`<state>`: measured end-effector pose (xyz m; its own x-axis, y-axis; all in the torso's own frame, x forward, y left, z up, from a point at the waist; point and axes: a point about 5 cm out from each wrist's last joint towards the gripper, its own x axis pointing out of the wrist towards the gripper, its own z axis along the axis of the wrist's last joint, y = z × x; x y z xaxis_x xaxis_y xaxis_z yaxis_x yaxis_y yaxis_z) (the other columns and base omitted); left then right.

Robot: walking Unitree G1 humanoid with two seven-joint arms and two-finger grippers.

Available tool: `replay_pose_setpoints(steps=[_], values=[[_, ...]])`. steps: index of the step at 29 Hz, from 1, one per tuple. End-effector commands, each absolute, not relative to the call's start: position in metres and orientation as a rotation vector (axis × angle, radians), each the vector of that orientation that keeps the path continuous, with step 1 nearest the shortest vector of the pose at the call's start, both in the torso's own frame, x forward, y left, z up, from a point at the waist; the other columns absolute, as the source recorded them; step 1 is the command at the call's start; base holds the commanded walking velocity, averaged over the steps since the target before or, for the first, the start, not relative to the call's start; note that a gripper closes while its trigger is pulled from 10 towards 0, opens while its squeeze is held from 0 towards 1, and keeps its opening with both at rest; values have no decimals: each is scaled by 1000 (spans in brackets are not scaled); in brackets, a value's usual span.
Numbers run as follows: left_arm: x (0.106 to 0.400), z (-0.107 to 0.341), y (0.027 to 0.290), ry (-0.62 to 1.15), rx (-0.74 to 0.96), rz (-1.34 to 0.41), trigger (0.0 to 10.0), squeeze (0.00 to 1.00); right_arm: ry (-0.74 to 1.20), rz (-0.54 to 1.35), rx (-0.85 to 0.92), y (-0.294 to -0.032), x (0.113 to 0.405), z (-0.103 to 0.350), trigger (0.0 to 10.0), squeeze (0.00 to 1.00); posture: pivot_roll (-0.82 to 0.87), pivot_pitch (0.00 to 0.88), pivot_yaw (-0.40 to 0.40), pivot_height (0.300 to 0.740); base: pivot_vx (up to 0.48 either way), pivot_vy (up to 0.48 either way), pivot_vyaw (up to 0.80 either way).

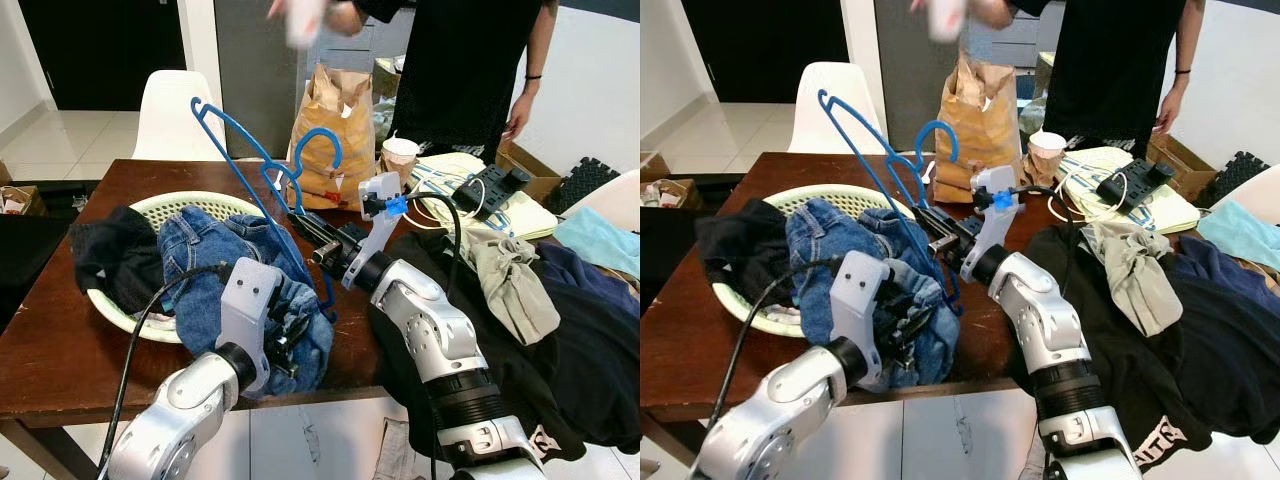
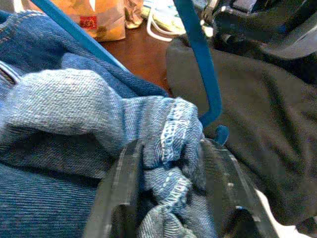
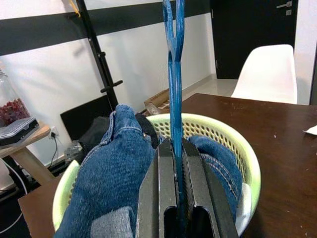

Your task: Hang hanger

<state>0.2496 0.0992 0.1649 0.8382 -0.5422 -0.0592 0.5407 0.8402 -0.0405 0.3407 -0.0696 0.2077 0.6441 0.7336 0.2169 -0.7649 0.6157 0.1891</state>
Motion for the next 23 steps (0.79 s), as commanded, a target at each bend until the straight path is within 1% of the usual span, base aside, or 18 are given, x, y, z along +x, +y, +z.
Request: replay_pose_setpoints(steps=[1,3,4,5,6,7,8,10,11,12,13,17,18,19,20,22,23], values=[[248,175,118,27,-65,-542,10000,1000,-132,863,268,-70,341,209,10000,0,59,0,-57,740,0,0,0],[248,175,118,27,-65,-542,10000,1000,-132,863,268,-70,341,209,10000,0,59,0,-57,740,0,0,0],[245,188,134,-23,-83,-524,10000,1000,-132,865,266,-70,341,209,10000,0,61,0,-57,740,0,0,0],[245,188,134,-23,-83,-524,10000,1000,-132,865,266,-70,341,209,10000,0,61,0,-57,740,0,0,0],[240,204,154,-89,-94,-494,10000,1000,-132,867,266,-70,341,209,10000,0,64,0,-58,740,0,0,0],[240,204,154,-89,-94,-494,10000,1000,-132,867,266,-70,341,209,10000,0,64,0,-58,740,0,0,0],[235,220,174,-161,-109,-448,10000,1000,-131,868,266,-70,341,209,10000,0,65,0,-59,740,0,0,0],[235,220,174,-161,-109,-448,10000,1000,-131,868,266,-70,341,209,10000,0,65,0,-59,740,0,0,0],[230,233,191,-226,-122,-398,10000,1000,-130,869,265,-70,341,209,10000,0,66,0,-61,740,0,0,0],[230,233,191,-226,-122,-398,10000,1000,-130,869,265,-70,341,209,10000,0,66,0,-61,740,0,0,0],[224,244,205,-290,-146,-353,10000,1000,-129,871,266,-70,341,209,10000,0,66,0,-63,740,0,0,0],[224,244,205,-290,-146,-353,10000,1000,-129,871,266,-70,341,209,10000,0,66,0,-63,740,0,0,0],[219,250,219,-335,-164,-307,10000,1000,-128,873,265,-69,341,209,10000,0,66,0,-66,740,0,0,0],[219,250,219,-335,-164,-307,10000,1000,-128,873,265,-69,341,209,10000,0,66,0,-66,740,0,0,0],[222,248,246,-354,-191,-157,10000,1000,-128,876,263,-69,341,209,10000,0,65,0,-73,740,0,0,0],[222,248,246,-354,-191,-157,10000,1000,-128,876,263,-69,341,209,10000,0,65,0,-73,740,0,0,0],[222,244,265,-361,-211,-53,10000,1000,-127,878,262,-69,342,209,10000,0,65,0,-74,740,0,0,0]])
